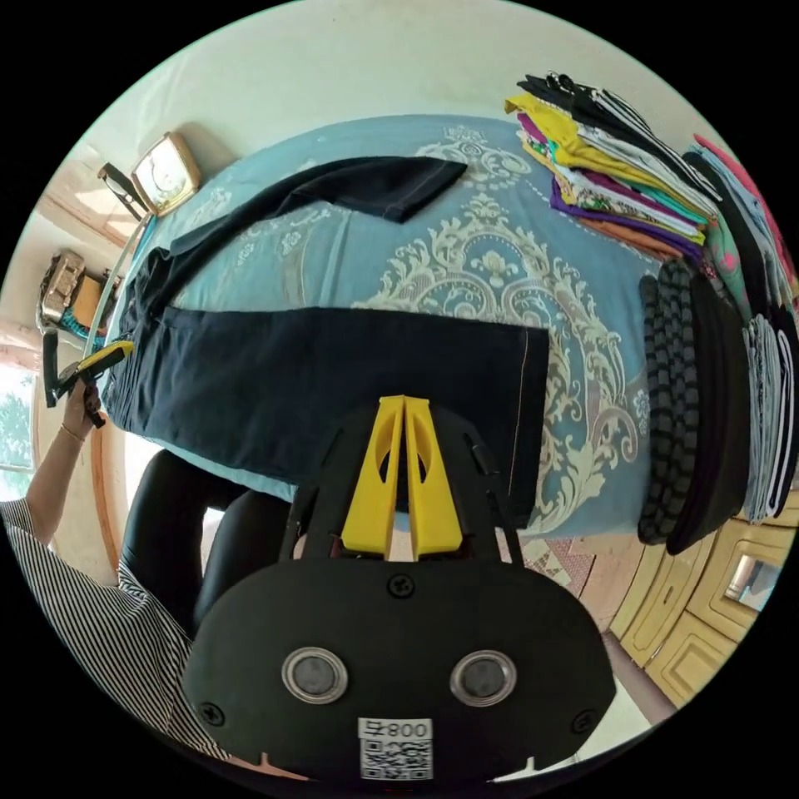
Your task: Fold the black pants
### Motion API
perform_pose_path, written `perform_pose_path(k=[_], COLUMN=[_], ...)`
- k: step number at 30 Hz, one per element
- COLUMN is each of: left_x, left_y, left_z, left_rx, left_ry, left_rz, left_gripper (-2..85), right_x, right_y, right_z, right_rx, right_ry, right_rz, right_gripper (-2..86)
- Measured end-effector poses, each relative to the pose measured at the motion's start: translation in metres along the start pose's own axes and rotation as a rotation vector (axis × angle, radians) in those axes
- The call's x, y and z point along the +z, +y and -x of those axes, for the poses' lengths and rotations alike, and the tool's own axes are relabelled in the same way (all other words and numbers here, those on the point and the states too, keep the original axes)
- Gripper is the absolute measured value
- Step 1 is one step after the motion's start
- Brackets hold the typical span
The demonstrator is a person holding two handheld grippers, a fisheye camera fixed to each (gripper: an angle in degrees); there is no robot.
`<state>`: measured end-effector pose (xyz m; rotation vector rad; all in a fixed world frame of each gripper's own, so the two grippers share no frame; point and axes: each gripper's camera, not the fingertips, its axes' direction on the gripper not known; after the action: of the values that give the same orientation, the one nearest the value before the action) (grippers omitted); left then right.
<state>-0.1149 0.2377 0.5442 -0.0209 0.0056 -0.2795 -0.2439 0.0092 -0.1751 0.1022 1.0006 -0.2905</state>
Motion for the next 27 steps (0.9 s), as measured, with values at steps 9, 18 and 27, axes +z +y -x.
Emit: perform_pose_path(k=[9,18,27], left_x=[0.043,0.091,0.139], left_y=[-0.088,-0.139,-0.160], left_z=[0.003,-0.036,-0.055], left_rx=[0.106,0.285,0.255], left_ry=[-0.098,-0.348,-0.430], left_rz=[0.028,0.094,0.193], left_gripper=[5.8,7.8,2.2], right_x=[0.015,0.048,0.052], right_y=[-0.122,-0.165,-0.168], right_z=[0.055,0.100,0.113], right_rx=[-0.219,-0.405,-0.510], right_ry=[0.066,0.291,0.333], right_rz=[-0.081,-0.041,-0.057], right_gripper=[6.3,8.6,7.9])
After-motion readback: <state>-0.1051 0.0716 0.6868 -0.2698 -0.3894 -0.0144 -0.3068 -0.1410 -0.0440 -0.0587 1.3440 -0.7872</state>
